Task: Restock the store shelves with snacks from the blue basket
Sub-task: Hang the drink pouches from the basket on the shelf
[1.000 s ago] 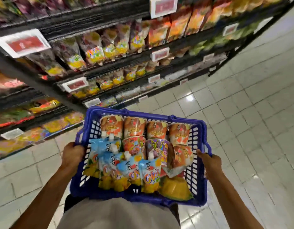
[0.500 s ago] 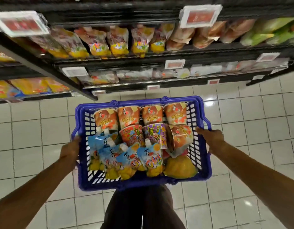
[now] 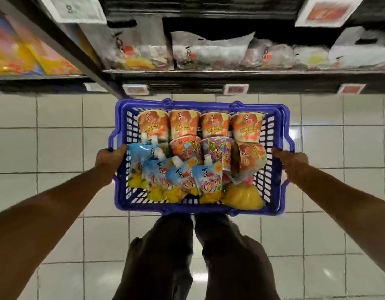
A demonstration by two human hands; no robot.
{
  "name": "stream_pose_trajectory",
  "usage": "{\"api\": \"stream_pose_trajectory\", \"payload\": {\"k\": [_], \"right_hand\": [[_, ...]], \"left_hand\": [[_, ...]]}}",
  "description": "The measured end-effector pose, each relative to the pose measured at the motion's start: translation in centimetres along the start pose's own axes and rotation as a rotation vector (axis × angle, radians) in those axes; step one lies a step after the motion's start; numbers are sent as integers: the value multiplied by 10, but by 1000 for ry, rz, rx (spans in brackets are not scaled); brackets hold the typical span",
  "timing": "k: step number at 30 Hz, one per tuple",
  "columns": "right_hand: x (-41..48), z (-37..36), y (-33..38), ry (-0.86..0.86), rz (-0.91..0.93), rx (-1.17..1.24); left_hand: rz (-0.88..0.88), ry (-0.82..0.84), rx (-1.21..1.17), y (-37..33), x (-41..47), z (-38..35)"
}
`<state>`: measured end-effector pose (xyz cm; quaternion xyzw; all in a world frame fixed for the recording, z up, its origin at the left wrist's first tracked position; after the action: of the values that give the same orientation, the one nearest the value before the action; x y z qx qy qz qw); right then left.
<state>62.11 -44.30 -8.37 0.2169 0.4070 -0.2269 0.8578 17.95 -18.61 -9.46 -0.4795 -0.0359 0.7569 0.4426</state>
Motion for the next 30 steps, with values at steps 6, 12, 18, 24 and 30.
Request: {"api": "stream_pose_trajectory", "payload": {"k": [6, 12, 18, 24, 30], "right_hand": [[27, -29, 7, -23, 7, -42], [31, -32, 15, -16, -17, -34], [-20, -9, 28, -220, 300, -141], [-87, -58, 3, -15, 580, -335], [-78, -126, -47, 333, 395, -737]], "left_hand": [[44, -4, 10, 24, 25, -14], [21, 48, 29, 24, 28, -10], [-189, -231, 256, -4, -25, 4], [-154, 2, 76, 2, -95, -69], [-175, 110, 98, 11, -103, -115]]}}
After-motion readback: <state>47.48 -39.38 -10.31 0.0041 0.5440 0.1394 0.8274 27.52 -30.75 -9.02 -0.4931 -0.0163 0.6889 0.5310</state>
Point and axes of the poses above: each hand's wrist, its own x-axis towards the middle knuckle, its own z-axis out of the back of the hand, y = z × x, the point moved 5 cm from there along x, towards the middle knuckle, and after that the axes turned 9 degrees about -z, right-handed, at the moved point
